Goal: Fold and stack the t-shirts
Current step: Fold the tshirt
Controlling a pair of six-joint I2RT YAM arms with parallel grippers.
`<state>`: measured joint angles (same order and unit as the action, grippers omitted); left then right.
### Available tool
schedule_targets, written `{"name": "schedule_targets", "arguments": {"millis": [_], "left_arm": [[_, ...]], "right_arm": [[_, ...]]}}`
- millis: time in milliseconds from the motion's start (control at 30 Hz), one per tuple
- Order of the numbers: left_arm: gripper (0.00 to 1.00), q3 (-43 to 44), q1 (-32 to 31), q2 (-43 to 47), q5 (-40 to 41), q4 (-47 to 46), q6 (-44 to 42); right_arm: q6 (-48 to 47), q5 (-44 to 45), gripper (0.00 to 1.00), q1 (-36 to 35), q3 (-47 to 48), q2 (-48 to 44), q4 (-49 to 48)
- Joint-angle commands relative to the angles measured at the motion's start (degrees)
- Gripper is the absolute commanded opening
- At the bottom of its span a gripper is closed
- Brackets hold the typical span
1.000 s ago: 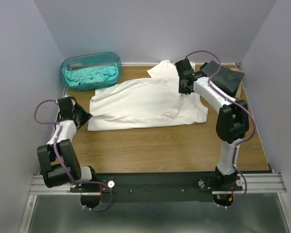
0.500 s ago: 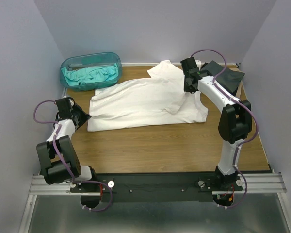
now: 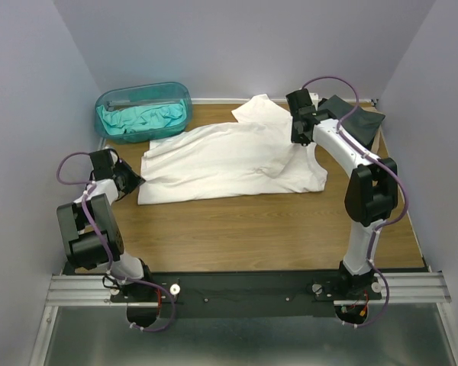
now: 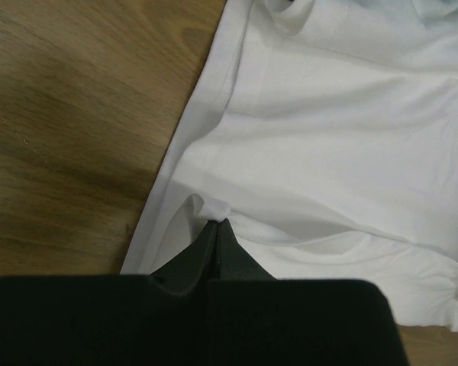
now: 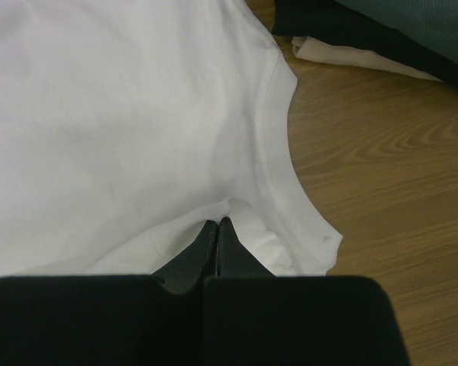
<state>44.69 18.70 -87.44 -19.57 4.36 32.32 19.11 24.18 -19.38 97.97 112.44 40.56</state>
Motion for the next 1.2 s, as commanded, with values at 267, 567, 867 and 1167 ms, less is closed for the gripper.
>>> {"name": "schedule_targets", "arguments": {"millis": [267,567,867,1167], "left_arm": [[0.2,4.4,0.6,-2.8,0.5,-0.8,-2.2],[0.64,5.5,-0.3,6.5,9.0,0.9,-4.8],[0.68,-2.1,-8.0,12.8,6.3,-3.4,-1.5],[0.68,-7.5,-13.8,7.4,2.4,-8.4,1.8]], "right_arm": [[-2.6,1.0,0.01,0.6,4.6,3.9,-0.1],[-5.2,-4.0,0.93,1.1,9.8,5.9,-0.1],[1.8,-11.9,0.9,7.1,-11.4,-7.0,-1.3],[3.4,-18.1,0.72,11.1,-32.7,-20.4,-5.8]]}}
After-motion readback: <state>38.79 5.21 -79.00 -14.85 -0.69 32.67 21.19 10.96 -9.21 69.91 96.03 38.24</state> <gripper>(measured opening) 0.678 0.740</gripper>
